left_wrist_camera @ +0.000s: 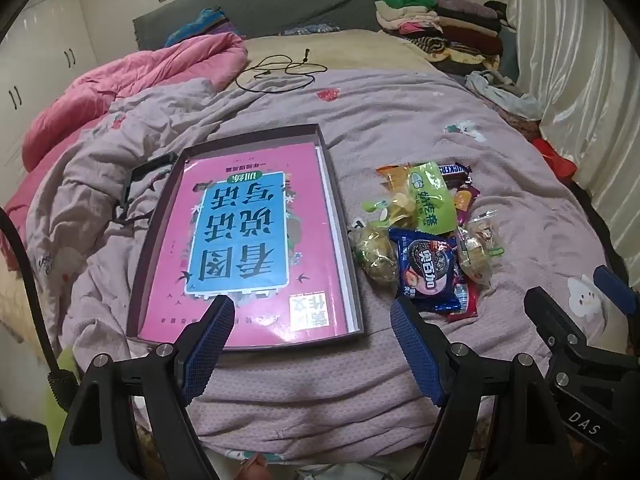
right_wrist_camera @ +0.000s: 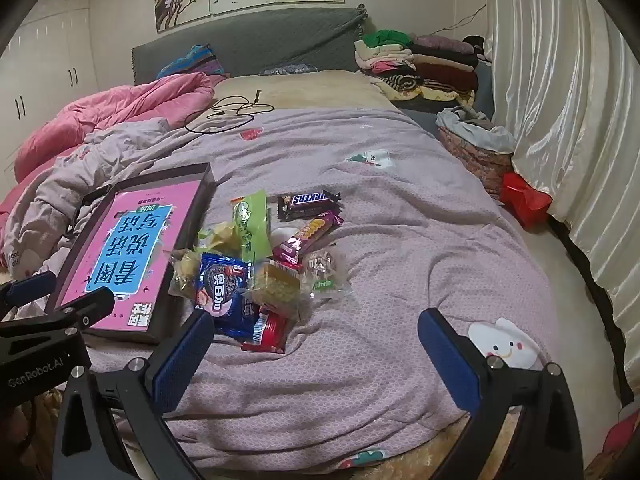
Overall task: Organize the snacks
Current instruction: 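Move both tools toward the snack pile beside the tray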
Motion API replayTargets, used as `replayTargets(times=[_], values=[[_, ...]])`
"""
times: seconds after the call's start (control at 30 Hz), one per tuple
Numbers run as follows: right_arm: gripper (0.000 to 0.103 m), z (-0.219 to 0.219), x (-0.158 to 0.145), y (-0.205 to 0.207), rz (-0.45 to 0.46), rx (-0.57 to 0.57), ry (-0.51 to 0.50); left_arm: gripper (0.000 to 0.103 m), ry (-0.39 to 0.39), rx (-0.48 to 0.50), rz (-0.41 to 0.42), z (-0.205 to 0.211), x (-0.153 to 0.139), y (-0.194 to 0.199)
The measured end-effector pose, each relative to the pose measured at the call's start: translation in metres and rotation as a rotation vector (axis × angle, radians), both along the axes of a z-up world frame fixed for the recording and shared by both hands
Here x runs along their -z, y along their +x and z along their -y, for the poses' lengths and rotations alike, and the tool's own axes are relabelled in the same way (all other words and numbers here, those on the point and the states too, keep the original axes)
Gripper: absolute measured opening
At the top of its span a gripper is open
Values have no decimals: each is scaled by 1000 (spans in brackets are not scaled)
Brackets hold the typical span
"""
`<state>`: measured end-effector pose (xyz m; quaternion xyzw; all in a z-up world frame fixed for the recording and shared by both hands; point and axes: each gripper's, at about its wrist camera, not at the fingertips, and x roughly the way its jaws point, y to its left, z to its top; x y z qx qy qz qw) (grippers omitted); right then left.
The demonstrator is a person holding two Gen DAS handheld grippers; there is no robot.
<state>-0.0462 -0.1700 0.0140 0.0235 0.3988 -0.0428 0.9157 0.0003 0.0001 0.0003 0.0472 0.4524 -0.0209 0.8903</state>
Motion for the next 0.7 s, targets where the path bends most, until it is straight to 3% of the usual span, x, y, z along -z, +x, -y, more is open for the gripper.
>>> replayTargets(times=[0.7], values=[[103,2,1,-1,-2,1,6,81,-19,27,-3,5,1,0]])
